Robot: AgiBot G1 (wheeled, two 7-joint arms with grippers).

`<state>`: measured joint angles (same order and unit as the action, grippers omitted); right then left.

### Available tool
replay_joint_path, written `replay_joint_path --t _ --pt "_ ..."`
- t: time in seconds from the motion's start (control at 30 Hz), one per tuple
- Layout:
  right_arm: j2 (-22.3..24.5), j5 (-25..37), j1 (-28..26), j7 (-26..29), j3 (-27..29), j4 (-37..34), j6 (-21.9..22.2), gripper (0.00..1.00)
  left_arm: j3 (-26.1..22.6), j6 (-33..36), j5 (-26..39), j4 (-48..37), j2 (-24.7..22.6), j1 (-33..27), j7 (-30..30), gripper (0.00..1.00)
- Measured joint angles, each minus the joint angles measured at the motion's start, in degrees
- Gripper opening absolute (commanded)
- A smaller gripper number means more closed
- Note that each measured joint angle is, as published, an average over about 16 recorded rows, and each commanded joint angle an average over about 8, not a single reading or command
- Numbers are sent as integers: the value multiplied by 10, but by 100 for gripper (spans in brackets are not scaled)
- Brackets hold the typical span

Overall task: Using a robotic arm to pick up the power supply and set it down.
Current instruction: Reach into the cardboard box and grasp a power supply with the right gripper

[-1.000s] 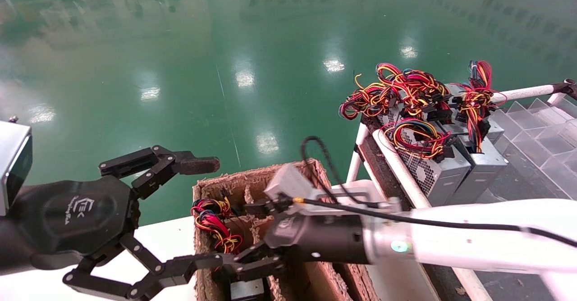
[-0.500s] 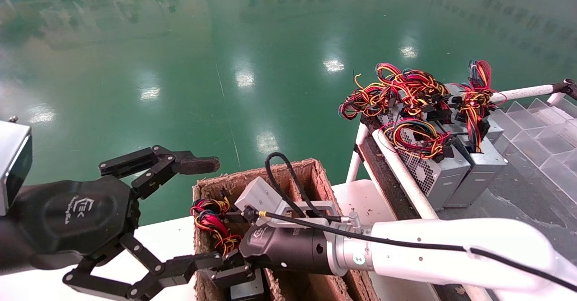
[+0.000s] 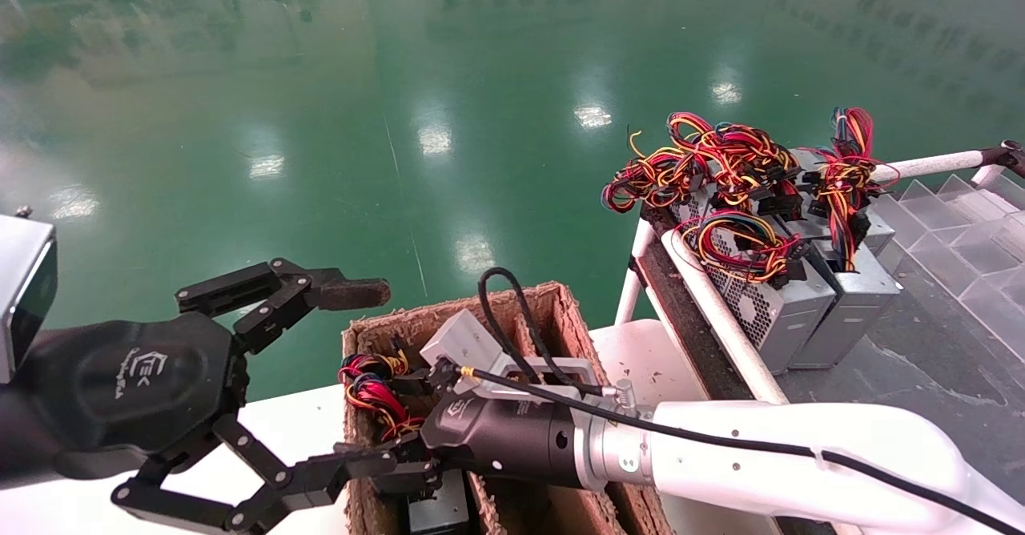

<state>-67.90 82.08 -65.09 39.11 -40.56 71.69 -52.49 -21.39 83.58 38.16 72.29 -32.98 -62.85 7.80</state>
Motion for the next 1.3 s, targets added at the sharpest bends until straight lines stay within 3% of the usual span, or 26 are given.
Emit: replay_joint_path --t 0.83,1.3 --pt "-27 -38 -5 -53 17 -80 -7 0 0 0 0 0 0 0 0 100" --pt "-16 -86 -5 -82 43 -97 -32 0 0 0 0 0 0 0 0 100"
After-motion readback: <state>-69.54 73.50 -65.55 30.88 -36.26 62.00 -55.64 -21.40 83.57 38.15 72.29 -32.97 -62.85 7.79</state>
